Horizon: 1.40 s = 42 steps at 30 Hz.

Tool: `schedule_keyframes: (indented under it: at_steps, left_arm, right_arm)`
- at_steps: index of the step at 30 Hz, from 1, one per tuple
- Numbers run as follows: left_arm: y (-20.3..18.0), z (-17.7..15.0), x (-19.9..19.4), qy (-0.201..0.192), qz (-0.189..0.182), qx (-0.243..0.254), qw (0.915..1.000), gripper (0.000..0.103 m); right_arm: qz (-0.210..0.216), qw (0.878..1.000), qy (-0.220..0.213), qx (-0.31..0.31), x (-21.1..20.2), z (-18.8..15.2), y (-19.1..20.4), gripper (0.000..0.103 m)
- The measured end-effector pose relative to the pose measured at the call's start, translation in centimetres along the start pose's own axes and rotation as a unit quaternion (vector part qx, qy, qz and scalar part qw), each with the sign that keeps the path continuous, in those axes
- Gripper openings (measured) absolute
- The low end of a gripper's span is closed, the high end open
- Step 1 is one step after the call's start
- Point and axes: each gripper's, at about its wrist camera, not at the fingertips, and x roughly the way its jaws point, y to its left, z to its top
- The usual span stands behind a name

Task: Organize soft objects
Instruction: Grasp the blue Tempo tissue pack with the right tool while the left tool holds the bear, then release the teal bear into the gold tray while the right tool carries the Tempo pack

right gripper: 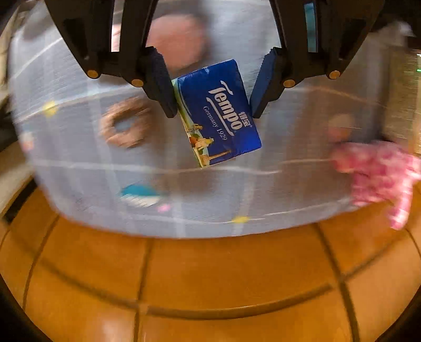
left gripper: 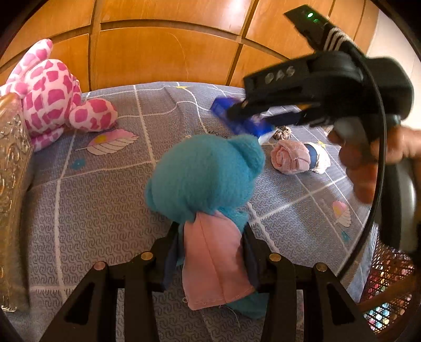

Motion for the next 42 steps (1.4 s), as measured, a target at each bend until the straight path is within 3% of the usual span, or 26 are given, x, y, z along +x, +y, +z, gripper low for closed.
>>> schedule_keyframes:
  at_steps: [3, 5, 9, 14, 19, 25, 31, 42]
  left_arm:
    - [-0.2, -0.2, -0.1, -0.001, 0.003, 0.002, 1.0000, 0.045]
    - [-0.3, -0.4, -0.3, -0.002, 0.005, 0.002, 1.0000, 0.045]
    - [-0.5, -0.7, -0.7, -0.003, 0.006, 0.000, 1.0000, 0.042]
    - [-0.8, -1.1, -1.6, 0.011, 0.017, 0.011, 0.9997, 0.040]
    - [-0.9, -2.2, -3.2, 0.012, 0.038, 0.037, 0.9985, 0.038]
    - [-0.6, -3.6, -6.0, 0.004, 0.055, 0.041, 0.9976, 0.037]
    - [-0.7, -4.0, -10.3, -0.034, 0.068, 0.051, 0.9958, 0.037]
    - [1.8, -6.0, -13.7, -0.037, 0.108, 0.025, 0.9932, 0.037]
  right_arm:
    - [0.030, 0.999, 0.024, 0.008, 1.2, -1.1, 0.9, 0.057]
    - [0.033, 0.997, 0.067, 0.010, 3.1, -1.7, 1.3, 0.058]
    - [0.048, 0.996, 0.075, 0.029, 4.6, -1.9, 0.5, 0.058]
    - [0.036, 0.997, 0.070, 0.012, 4.9, -2.0, 1.0, 0.057]
    - [-0.014, 0.997, 0.057, -0.055, 5.5, -2.7, 3.1, 0.056]
    - [-0.010, 0.997, 0.054, -0.058, 5.9, -2.7, 3.1, 0.056]
    - [-0.013, 0.997, 0.051, -0.063, 4.4, -3.5, 3.6, 0.056]
    - [-0.036, 0.994, 0.034, -0.095, 4.3, -3.8, 4.5, 0.056]
